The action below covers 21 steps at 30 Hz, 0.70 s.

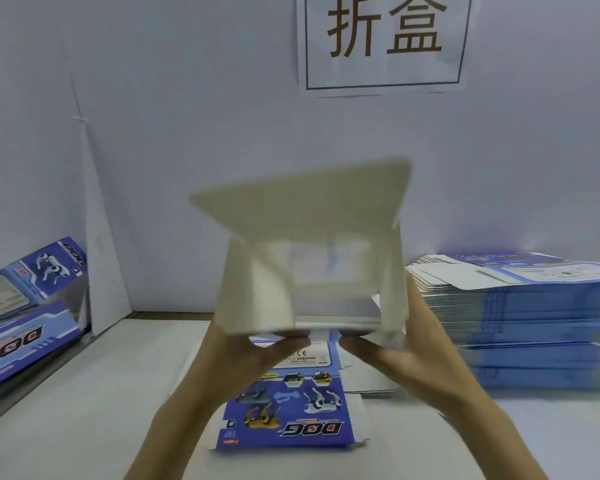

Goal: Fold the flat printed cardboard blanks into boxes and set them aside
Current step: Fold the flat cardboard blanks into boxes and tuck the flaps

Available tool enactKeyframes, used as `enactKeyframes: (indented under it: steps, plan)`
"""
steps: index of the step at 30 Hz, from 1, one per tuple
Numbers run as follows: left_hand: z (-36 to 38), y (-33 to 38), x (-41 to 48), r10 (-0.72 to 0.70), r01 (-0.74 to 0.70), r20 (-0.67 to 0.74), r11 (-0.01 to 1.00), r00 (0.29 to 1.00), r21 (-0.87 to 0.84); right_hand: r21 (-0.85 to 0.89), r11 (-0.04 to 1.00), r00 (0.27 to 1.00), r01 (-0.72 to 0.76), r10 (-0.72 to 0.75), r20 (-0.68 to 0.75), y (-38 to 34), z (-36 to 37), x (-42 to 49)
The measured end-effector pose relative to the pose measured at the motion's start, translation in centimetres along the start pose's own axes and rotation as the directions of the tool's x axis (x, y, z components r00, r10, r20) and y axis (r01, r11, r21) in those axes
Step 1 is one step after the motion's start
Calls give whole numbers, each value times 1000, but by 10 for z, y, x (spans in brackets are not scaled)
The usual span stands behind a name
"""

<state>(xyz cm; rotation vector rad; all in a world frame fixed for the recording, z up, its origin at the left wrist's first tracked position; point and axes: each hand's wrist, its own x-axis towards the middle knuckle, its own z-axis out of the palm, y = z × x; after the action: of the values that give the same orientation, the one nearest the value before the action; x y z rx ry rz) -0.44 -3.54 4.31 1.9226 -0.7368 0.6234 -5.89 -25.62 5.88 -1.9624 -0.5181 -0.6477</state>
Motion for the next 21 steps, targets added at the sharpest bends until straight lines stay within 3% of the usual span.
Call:
enactKeyframes:
  steps: [5,11,16,19,21]
  plan:
    - [-1,6,3,-137,169,107,899,985,-404,211,974,996,-85,88,-8,0,7,1]
    - [4,11,6,-310,339,140,818,940,-464,246,958,989,-147,143,33,3,12,1]
    - [-9,11,3,-202,340,307,791,930,-508,186,958,976,-218,216,30,7,6,1]
    - [-10,17,2,-157,345,393,811,906,-472,196,976,993,-92,105,-57,3,-2,0]
    - [-7,22,2,-155,352,411,813,898,-464,86,996,995,36,-27,-98,-1,-5,-1]
